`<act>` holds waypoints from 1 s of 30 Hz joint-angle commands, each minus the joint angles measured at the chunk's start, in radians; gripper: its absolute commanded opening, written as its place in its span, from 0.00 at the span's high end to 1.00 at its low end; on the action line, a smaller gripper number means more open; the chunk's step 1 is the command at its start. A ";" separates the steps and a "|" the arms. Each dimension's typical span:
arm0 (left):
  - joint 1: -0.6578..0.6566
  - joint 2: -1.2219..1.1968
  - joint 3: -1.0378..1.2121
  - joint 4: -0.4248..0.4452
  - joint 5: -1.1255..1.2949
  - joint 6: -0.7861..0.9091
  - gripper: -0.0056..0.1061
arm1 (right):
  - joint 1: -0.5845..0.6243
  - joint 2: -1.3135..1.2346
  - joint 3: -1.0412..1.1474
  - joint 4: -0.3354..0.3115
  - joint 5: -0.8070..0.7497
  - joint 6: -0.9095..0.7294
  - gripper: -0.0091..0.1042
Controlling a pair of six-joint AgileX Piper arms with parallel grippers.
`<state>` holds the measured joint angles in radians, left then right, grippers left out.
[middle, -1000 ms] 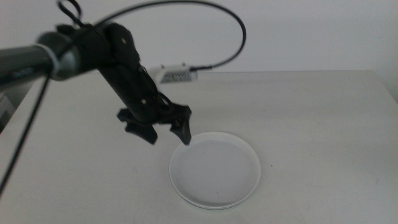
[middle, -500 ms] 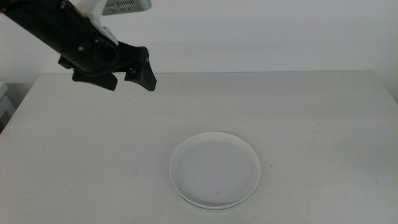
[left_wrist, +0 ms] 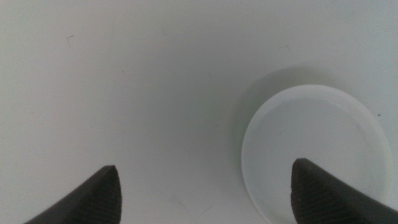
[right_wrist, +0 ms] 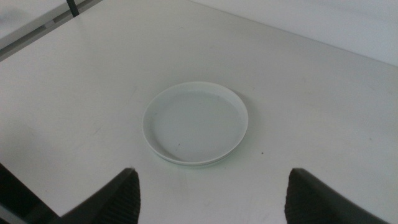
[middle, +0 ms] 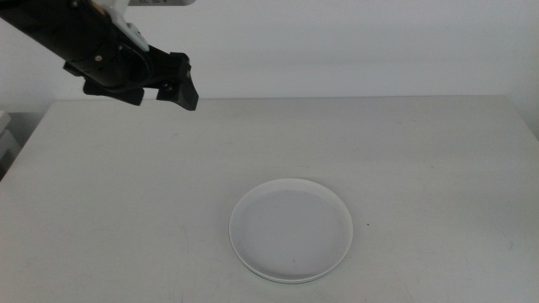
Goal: Stack the three bowls on top of each other.
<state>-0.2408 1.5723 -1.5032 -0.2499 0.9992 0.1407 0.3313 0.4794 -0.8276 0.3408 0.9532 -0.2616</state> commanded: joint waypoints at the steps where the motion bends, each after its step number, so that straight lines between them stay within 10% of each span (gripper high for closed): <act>1: 0.003 -0.070 -0.031 0.013 -0.034 -0.024 0.02 | -0.007 0.012 -0.017 0.009 -0.087 -0.010 0.40; 21: 0.003 -0.469 0.319 0.187 -0.291 -0.106 0.02 | -0.120 0.501 -0.199 -0.135 -0.346 0.218 0.40; 30: 0.003 -0.620 0.443 0.250 -0.394 -0.190 0.02 | -0.405 0.380 -0.113 0.069 -0.299 -0.079 0.40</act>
<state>-0.2408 1.0011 -1.0736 0.0057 0.7063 -0.0302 -0.0576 0.9029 -0.9459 0.3384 0.7212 -0.2651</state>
